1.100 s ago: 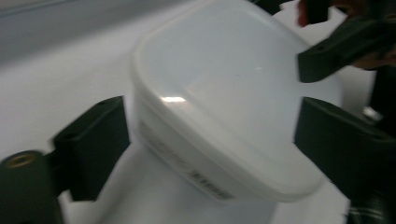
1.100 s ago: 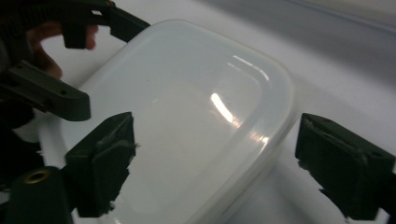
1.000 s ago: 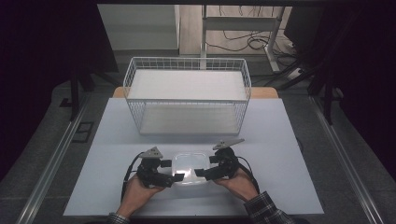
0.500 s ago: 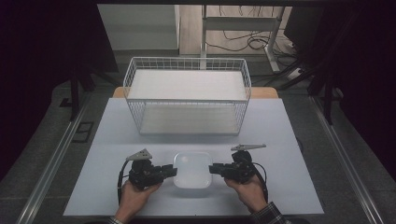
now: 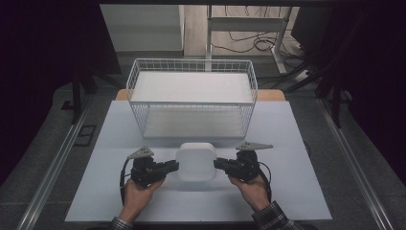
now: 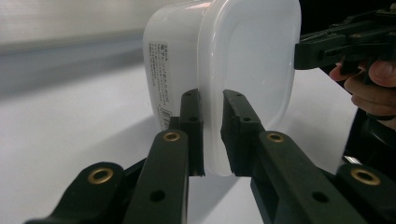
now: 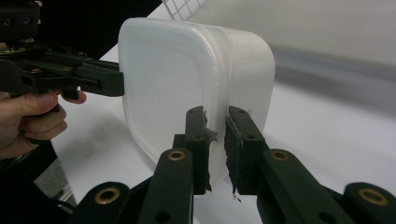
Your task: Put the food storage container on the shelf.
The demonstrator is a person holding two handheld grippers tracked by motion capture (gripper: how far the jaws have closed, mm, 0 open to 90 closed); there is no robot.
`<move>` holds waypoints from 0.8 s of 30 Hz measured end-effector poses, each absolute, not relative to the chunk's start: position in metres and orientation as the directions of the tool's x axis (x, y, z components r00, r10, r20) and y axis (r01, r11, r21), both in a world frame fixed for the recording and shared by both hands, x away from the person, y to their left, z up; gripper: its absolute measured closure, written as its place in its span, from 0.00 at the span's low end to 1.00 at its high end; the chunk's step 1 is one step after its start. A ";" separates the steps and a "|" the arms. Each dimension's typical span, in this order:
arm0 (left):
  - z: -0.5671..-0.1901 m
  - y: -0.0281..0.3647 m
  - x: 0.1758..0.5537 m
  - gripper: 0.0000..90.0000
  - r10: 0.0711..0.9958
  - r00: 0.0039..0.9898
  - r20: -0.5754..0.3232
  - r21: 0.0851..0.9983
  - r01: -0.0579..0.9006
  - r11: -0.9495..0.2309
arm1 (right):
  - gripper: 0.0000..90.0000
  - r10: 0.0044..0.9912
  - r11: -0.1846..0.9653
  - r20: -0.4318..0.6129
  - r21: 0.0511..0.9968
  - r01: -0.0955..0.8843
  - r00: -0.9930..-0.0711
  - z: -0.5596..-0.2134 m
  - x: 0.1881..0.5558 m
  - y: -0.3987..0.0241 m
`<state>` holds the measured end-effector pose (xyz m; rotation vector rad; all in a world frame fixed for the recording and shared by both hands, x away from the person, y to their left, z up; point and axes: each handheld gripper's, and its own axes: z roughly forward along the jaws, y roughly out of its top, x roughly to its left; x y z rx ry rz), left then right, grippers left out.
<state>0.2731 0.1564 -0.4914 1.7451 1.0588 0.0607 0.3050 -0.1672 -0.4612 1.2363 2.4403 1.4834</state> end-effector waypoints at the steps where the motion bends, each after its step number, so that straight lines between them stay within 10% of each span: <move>1: -0.489 0.156 0.277 0.88 0.676 0.610 -0.414 0.788 0.611 -0.069 | 0.88 0.639 0.232 0.347 0.764 0.602 -0.687 -0.460 0.307 -0.166; 24: -0.483 0.149 0.363 0.88 0.747 0.556 -0.364 0.798 0.599 -0.057 | 0.87 0.708 0.194 0.287 0.800 0.568 -0.645 -0.458 0.393 -0.154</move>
